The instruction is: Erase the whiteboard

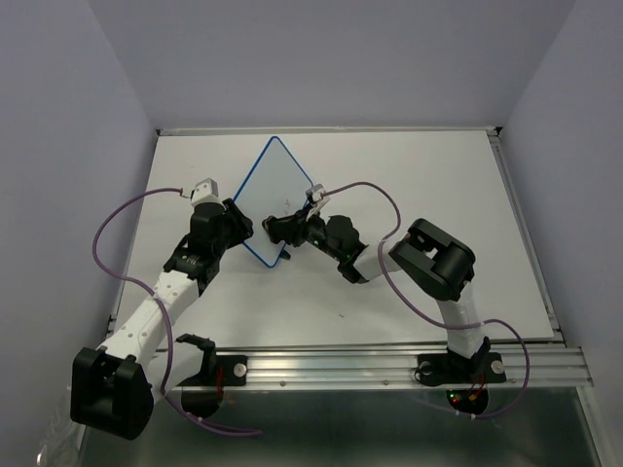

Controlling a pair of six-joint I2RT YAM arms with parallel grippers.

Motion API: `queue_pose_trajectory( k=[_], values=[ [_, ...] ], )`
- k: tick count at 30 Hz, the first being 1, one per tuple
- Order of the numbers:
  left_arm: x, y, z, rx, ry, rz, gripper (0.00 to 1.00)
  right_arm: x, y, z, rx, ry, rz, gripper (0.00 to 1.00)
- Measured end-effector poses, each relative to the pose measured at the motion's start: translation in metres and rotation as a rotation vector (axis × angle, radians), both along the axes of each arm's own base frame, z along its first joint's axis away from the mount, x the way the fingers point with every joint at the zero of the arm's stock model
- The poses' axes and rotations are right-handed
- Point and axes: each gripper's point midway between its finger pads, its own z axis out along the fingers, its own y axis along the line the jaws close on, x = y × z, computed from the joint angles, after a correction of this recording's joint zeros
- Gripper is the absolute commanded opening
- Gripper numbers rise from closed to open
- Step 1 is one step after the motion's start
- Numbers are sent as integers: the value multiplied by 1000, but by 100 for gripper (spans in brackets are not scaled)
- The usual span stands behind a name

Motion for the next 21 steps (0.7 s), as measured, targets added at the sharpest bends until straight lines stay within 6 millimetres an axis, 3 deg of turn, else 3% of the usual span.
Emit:
queue_pose_trajectory(
  k=[11,14,17,21],
  values=[
    [0,-1,0,-1,0,-3,53,-41,9,-7,-36,20,153,1],
    [0,-2,0,-3,1,-7,53,-43,6,-3,-29,37,153,1],
    [-1,-2,0,-4,0,-9,53,-31,-7,6,20,73,148,1],
    [-1,-2,0,-4,1,-11,53,17,-48,12,84,126,62,1]
  ],
)
